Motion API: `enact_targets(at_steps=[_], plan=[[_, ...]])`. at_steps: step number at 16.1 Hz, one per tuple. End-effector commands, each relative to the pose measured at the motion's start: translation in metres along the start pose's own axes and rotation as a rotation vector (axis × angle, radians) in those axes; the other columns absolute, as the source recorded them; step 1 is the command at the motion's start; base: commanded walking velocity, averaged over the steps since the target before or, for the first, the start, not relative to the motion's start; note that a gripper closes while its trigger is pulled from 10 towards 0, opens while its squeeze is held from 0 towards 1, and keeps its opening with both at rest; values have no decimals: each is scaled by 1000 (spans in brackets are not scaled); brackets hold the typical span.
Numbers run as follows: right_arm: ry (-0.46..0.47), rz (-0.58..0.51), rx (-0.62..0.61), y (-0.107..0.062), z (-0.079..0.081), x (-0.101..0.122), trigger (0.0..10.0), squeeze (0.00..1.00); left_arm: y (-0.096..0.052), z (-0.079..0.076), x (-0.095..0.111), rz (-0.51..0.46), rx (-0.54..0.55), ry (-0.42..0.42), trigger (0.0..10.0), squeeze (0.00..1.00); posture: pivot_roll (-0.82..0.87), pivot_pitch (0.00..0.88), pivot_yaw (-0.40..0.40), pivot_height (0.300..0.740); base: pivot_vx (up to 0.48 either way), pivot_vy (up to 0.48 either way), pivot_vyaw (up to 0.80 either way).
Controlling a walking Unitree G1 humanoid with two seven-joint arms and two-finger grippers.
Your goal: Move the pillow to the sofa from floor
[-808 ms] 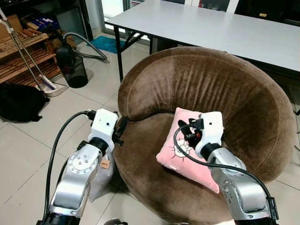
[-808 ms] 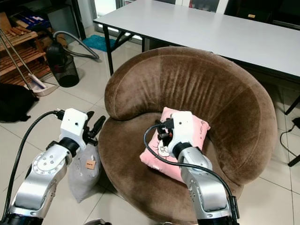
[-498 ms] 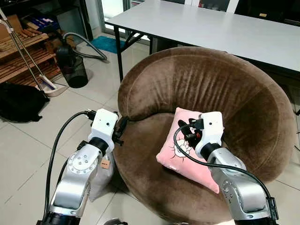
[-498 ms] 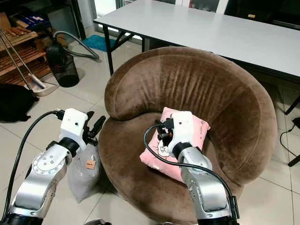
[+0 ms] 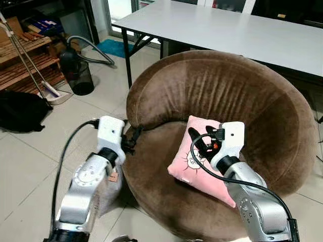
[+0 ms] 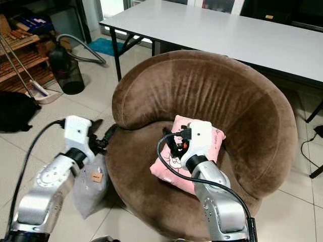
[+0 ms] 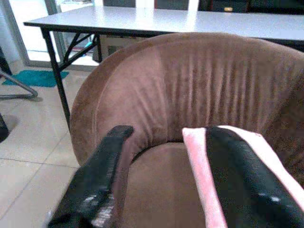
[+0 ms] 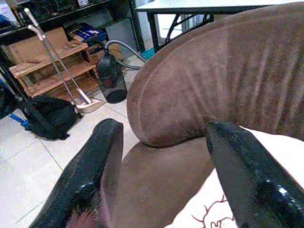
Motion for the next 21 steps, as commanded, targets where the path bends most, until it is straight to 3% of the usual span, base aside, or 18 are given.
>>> enact_targets(at_steps=[1,4,8,9,10,11,12,14,17,21], plan=[[-7,-26,-17,-3,-4,4,10000,1000,1,2,9,-26,-12,8,10000,1000,-34,15,8,740,0,0,0],[6,-63,-49,-4,-8,10,10000,1000,2,2,17,-65,5,21,10000,1000,-14,30,3,740,0,0,0],[-69,-152,-102,-3,-18,30,10000,1000,-2,22,26,-130,86,27,10000,1000,-33,16,6,740,0,0,0],[-98,-141,-133,-4,-21,29,10000,1000,-1,22,24,-121,93,5,10000,1000,-36,13,5,740,0,0,0],[-170,-99,-224,-7,-32,21,10000,1000,0,23,13,-52,118,19,10000,1000,-40,7,2,740,0,0,0],[-172,-86,-258,-8,-37,19,10000,235,0,20,12,-39,116,48,10000,0,-28,10,-8,740,0,0,0],[-155,-85,-265,-7,-39,19,10000,0,-1,14,15,-58,95,65,10000,0,-16,10,-10,740,0,0,0],[-220,-42,-279,0,-40,13,10000,0,0,9,11,-48,70,43,10000,0,-32,0,2,740,0,0,0],[-305,-54,-299,-3,-39,17,10000,0,5,6,11,-39,53,67,10000,0,-50,0,13,740,-276,0,0],[-288,-58,-298,-2,-40,17,10000,0,9,4,14,-46,51,72,10000,0,-43,0,9,740,-302,0,0]])
Point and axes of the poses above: a point about 5 cm out from each wrist's last joint towards the gripper, its own y axis pointing out of the wrist towards the gripper, its own x axis along the axis of the wrist's last joint, z = x × y, the point moved 5 cm from there along y, pointing out of the wrist towards the gripper, and after that the axes turned 12 degrees about y, right-handed, at the moved point
